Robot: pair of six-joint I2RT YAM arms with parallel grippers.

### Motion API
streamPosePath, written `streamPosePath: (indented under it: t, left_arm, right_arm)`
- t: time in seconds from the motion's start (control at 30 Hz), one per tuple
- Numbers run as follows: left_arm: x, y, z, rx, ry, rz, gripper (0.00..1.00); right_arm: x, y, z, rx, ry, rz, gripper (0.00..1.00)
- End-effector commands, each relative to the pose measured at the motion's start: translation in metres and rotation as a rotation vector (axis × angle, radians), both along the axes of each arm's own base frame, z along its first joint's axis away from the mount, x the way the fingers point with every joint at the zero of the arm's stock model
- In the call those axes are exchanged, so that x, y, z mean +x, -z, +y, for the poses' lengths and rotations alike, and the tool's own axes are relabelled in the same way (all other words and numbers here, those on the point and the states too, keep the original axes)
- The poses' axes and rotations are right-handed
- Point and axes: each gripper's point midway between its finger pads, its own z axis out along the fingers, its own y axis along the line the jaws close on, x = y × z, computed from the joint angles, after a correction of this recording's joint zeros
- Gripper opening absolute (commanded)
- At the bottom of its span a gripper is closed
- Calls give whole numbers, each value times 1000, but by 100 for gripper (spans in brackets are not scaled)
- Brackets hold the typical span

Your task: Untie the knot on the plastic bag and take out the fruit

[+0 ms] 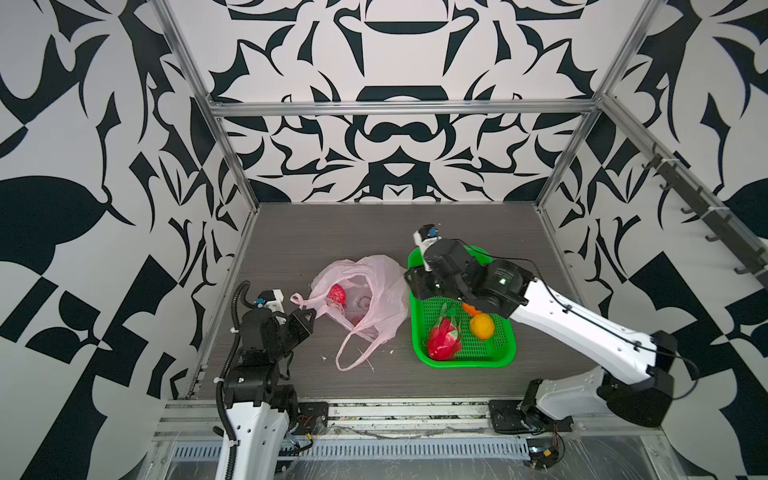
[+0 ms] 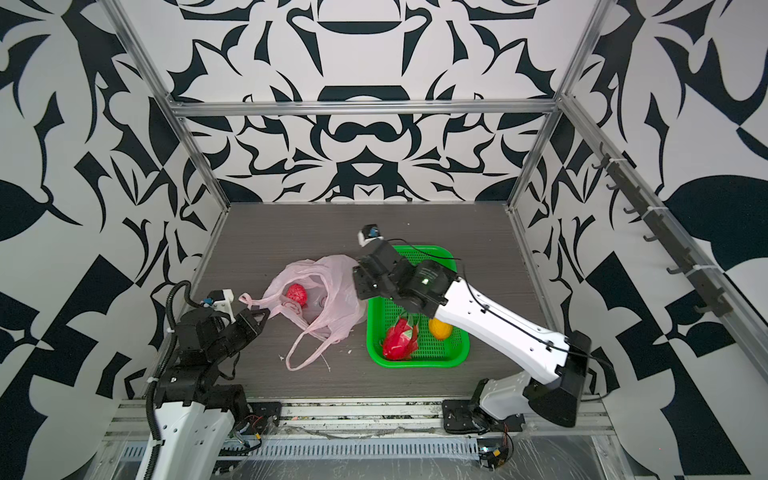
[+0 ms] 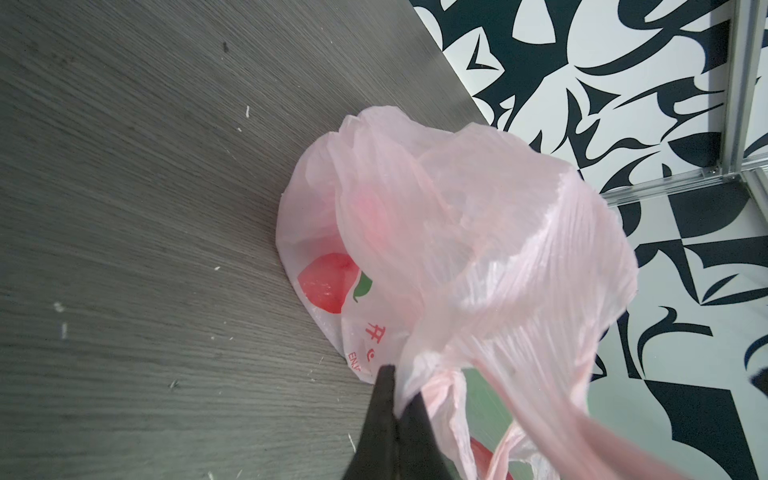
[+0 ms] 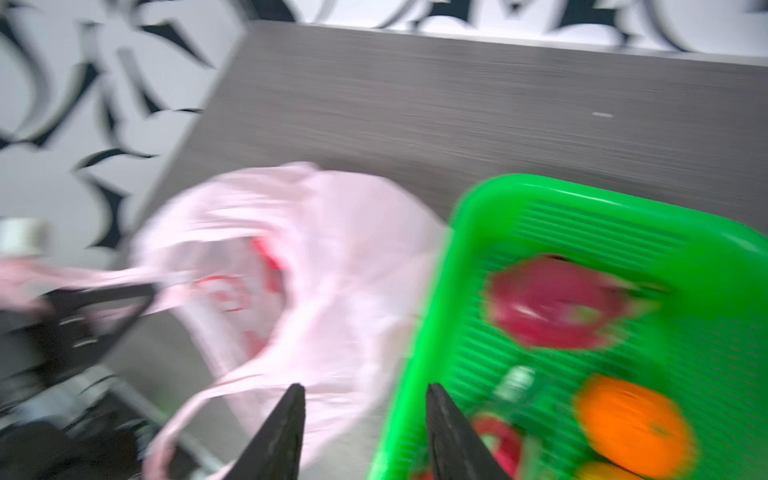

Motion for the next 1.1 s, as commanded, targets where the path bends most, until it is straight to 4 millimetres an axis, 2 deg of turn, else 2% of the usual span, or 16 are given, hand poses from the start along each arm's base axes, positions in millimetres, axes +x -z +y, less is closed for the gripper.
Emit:
streamPosePath:
  t: [0.0, 0.07, 0.17, 0.37, 0.57, 0.77, 0.97, 1.07]
  left_arm:
    - [0, -10, 1, 13, 0, -28, 0]
    - [-2, -10, 2, 15, -7, -29, 0]
    - [-5, -11, 3, 17, -14, -33, 0]
    - [-12, -7, 3, 13, -16, -17, 0]
    - [-21, -4, 0, -15, -14, -4, 0]
    - [-31, 1, -10, -78, 21, 45, 0]
    - [-34, 2, -13, -100, 34, 61, 0]
    - [-33, 3, -14, -100, 37, 63, 0]
  right_arm:
    - [-10, 8, 53, 35, -107, 32, 47]
    - [-9, 21, 83, 56, -132, 59, 45]
    - [0, 49, 114, 46, -125, 84, 42]
    - [23, 94, 161, 10, -104, 135, 38]
    - [54, 127, 179, -13, 19, 106, 41]
    - [74, 139, 190, 41, 95, 87, 49]
    - [86, 155, 203, 108, 94, 140, 58]
    - [85, 164, 213, 134, 62, 189, 64]
